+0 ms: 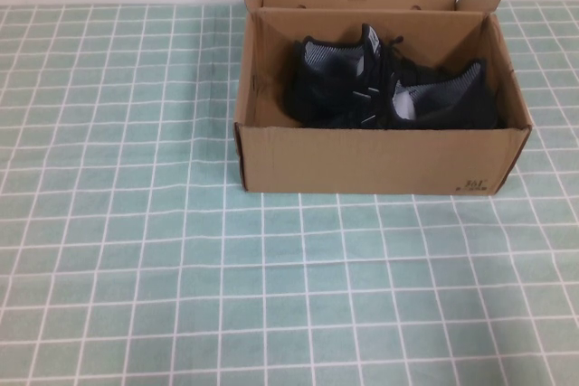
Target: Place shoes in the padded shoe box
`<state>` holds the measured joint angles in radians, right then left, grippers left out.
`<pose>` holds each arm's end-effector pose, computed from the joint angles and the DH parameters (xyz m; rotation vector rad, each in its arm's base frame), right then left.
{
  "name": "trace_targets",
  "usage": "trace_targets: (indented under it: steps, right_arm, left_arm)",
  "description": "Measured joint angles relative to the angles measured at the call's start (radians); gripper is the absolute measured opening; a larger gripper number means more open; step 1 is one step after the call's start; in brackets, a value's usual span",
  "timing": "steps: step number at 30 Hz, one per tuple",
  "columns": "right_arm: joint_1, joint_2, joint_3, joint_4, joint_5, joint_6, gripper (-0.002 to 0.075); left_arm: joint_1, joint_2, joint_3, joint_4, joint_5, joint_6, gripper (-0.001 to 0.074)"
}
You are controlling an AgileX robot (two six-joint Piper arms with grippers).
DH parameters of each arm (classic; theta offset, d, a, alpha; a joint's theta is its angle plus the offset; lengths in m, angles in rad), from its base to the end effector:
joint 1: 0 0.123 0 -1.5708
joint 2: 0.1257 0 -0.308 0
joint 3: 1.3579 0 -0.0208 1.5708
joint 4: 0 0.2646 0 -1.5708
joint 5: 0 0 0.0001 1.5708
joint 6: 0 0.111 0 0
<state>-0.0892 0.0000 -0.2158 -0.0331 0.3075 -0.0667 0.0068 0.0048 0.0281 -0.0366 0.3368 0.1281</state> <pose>0.0515 -0.0057 0.2598 0.0007 1.5772 -0.1548 0.0643 -0.0009 0.1672 0.0888 1.8513 0.0586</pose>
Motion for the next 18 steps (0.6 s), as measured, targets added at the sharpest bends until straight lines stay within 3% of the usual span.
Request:
trace_targets:
  steps: [6,18]
  right_arm:
    - [-0.095,-0.013,0.141,0.000,0.005,0.036,-0.0007]
    - [-0.102,-0.013,0.226,-0.009,0.115,0.040,-0.0007]
  left_arm:
    - [0.000,0.000,0.000,0.001,0.002,0.000,-0.0002]
    - [0.000,0.000,0.000,0.002,0.002,0.000,-0.0002]
